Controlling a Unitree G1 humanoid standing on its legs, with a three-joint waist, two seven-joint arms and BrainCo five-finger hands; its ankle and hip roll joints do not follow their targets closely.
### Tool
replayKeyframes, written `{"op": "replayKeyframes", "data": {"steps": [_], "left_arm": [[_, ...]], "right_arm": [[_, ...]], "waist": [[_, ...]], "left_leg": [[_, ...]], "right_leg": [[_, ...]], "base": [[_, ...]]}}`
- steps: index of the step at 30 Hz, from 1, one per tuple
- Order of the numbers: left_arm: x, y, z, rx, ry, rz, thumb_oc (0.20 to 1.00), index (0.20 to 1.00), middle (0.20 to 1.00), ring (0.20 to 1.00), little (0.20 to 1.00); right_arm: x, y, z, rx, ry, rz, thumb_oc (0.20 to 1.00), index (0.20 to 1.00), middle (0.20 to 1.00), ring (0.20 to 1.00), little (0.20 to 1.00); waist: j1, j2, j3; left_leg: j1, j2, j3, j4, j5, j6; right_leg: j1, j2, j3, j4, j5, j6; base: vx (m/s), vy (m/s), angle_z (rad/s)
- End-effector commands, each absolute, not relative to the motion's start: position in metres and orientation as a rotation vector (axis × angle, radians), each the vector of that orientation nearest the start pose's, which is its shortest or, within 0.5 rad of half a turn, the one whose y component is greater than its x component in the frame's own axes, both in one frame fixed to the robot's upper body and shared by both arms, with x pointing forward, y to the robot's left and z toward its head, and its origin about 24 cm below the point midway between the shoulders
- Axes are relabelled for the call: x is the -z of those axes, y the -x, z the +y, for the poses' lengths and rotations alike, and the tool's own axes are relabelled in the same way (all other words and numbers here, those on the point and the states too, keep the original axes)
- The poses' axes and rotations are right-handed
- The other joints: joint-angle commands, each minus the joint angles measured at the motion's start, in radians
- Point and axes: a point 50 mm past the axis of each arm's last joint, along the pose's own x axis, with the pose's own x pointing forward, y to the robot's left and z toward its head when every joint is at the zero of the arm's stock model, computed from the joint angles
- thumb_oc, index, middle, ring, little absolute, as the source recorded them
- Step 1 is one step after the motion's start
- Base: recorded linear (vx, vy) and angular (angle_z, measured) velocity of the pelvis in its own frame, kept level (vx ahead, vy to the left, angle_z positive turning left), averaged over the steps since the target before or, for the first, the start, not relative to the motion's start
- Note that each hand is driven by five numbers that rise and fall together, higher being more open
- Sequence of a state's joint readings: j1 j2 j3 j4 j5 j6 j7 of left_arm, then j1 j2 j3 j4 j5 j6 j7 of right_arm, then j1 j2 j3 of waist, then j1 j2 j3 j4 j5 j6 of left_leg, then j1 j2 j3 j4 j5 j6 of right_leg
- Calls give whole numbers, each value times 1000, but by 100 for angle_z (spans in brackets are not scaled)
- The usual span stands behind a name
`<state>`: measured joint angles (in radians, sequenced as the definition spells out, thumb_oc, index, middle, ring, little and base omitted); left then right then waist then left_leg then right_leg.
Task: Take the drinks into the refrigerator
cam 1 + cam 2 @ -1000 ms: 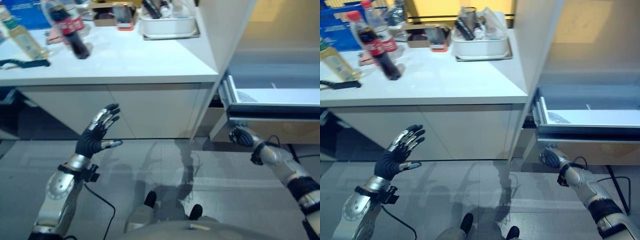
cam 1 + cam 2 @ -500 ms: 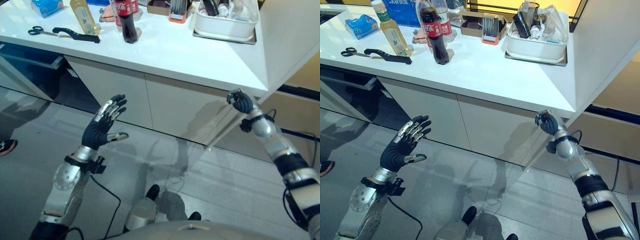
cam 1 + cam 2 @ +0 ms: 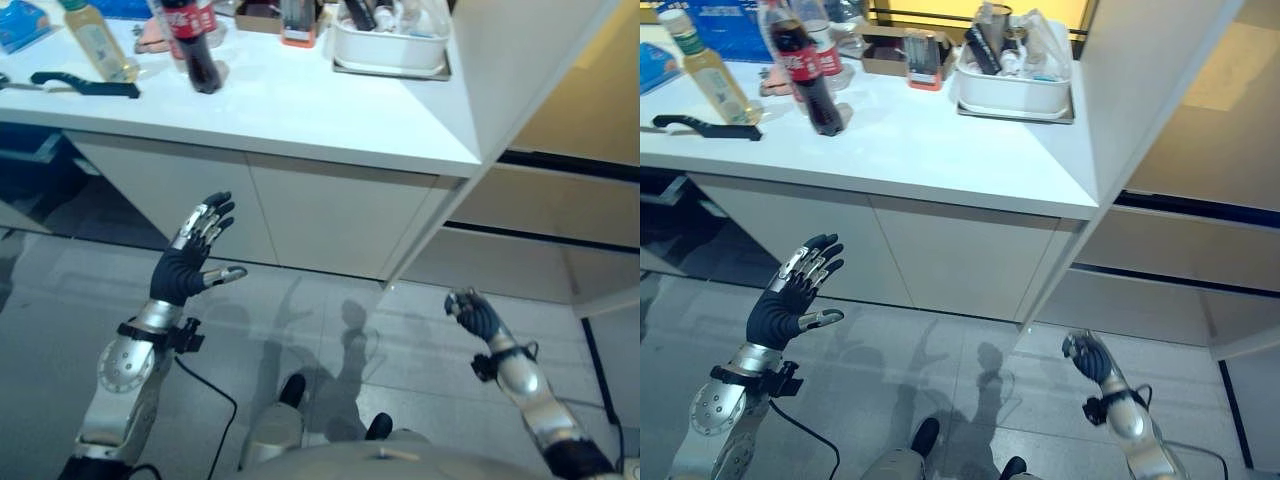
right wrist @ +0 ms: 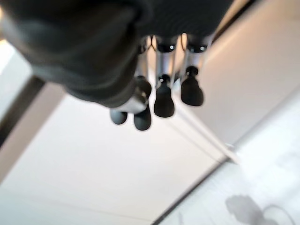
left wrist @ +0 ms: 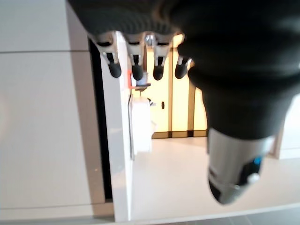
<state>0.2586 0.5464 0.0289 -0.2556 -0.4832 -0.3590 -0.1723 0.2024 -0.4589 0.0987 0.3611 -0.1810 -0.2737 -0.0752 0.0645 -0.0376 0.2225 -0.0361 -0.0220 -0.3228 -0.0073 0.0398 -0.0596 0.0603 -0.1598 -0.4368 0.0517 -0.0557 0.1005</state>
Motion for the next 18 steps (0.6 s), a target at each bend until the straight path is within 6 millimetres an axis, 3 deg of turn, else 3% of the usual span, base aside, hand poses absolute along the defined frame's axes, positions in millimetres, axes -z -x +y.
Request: {"op": "replayKeyframes", "data": {"steps": [1,2,9,10,11,12,13,18], "left_arm": [[-122,-190,229,184,-113,-468,1000,1000,1000,1000,1000],[-121,-190,230,184,-116,-462,1000,1000,1000,1000,1000],[-80,-188,243,166,-180,-272,1000,1000,1000,1000,1000],[-54,-185,249,149,-192,-163,1000,1000,1000,1000,1000],[-54,-186,249,150,-192,-165,1000,1000,1000,1000,1000],[-26,-181,254,140,-224,-45,1000,1000,1000,1000,1000],[-26,-182,254,141,-224,-47,1000,1000,1000,1000,1000],[43,-153,264,128,-300,284,1000,1000,1000,1000,1000]], "right_arm": [[13,-199,-251,-98,629,157,605,605,605,605,605],[14,-195,-251,-111,624,165,1000,1000,1000,1000,1000],[40,-165,-262,-141,596,323,1000,1000,1000,1000,1000],[53,-150,-266,-131,575,403,1000,1000,1000,1000,1000],[53,-150,-266,-129,575,402,1000,1000,1000,1000,1000],[67,-135,-269,-119,560,478,1000,1000,1000,1000,1000],[67,-136,-269,-117,560,477,1000,1000,1000,1000,1000],[95,-104,-272,-156,610,651,1000,1000,1000,1000,1000]], "waist": [[-13,18,-32],[-17,18,-35],[-42,14,-55],[-45,13,-59],[-46,12,-62],[-50,12,-66],[-51,11,-69],[-55,8,-87]], "left_leg": [[56,-24,53,-2,-86,68],[56,-24,57,-2,-86,68],[65,-24,86,-3,-88,66],[71,-23,93,-4,-92,63],[65,-25,90,-4,-87,65],[72,-25,100,-5,-92,61],[65,-28,98,-5,-86,63],[70,-30,122,-8,-85,61]], "right_leg": [[-33,10,6,102,-61,-27],[-32,11,9,99,-60,-26],[-23,13,39,67,-36,-19],[-15,16,47,57,-35,-18],[-18,14,44,53,-29,-16],[-10,17,54,43,-27,-14],[-13,15,51,39,-21,-12],[-5,22,74,11,-3,-3]], "base": [[-16,17,-27],[-14,15,-24],[-20,21,-18],[-28,21,-14],[-39,27,-12],[-35,34,-9],[-34,33,-4],[-20,20,-15]]}}
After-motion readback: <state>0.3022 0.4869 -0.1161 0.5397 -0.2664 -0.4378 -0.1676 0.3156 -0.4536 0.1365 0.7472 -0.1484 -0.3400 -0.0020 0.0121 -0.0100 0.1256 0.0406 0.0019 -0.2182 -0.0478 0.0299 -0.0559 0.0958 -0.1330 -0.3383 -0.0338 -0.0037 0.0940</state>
